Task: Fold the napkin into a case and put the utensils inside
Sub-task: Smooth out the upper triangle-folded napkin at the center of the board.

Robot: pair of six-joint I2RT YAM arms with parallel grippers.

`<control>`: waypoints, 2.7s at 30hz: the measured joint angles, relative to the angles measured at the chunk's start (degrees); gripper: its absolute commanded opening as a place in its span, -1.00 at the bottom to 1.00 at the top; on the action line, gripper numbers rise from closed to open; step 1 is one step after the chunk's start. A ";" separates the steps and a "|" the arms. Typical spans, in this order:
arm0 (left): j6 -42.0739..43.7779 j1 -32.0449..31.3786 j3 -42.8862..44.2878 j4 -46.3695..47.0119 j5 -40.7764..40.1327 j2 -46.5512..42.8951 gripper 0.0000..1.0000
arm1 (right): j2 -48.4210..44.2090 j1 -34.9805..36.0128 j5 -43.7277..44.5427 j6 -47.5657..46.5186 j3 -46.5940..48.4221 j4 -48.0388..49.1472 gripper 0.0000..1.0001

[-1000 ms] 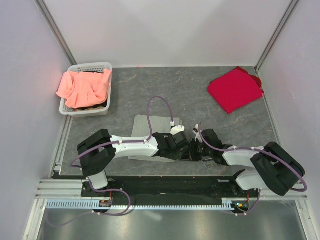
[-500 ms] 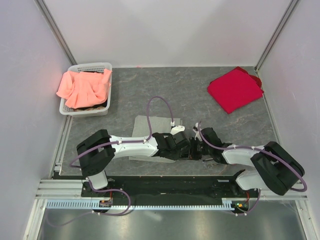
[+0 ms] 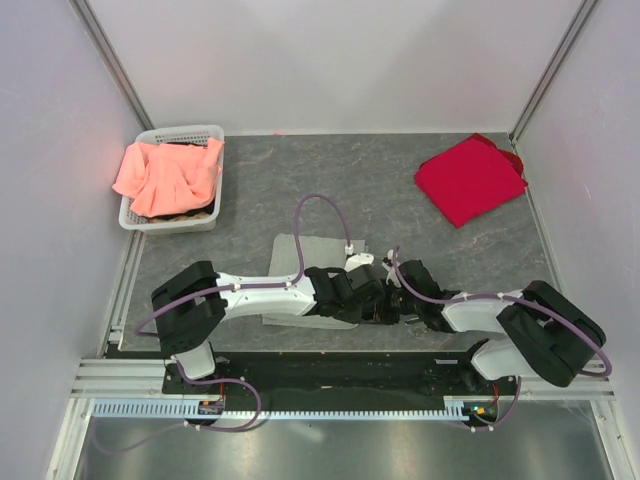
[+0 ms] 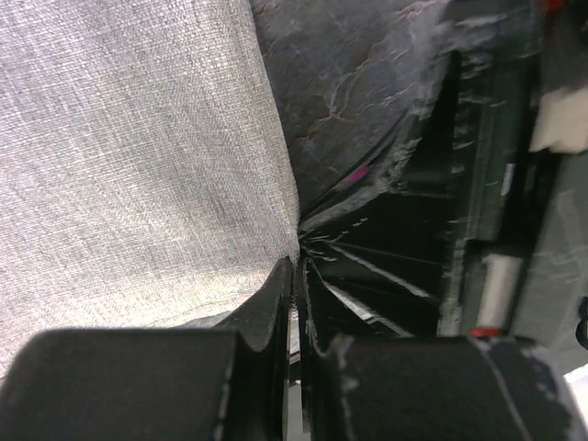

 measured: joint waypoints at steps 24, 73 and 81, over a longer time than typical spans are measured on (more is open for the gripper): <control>-1.05 -0.35 -2.93 4.37 4.44 -0.17 -0.57 | 15.50 -19.54 7.21 -19.71 31.47 -23.65 0.20; -2.49 26.84 -26.14 6.71 10.05 -32.30 -0.39 | 4.35 0.74 13.18 -26.18 31.08 -34.47 -0.53; -2.23 30.08 -31.58 10.23 12.63 -30.03 -0.39 | -1.18 -0.20 14.97 -22.67 16.76 -31.41 -0.56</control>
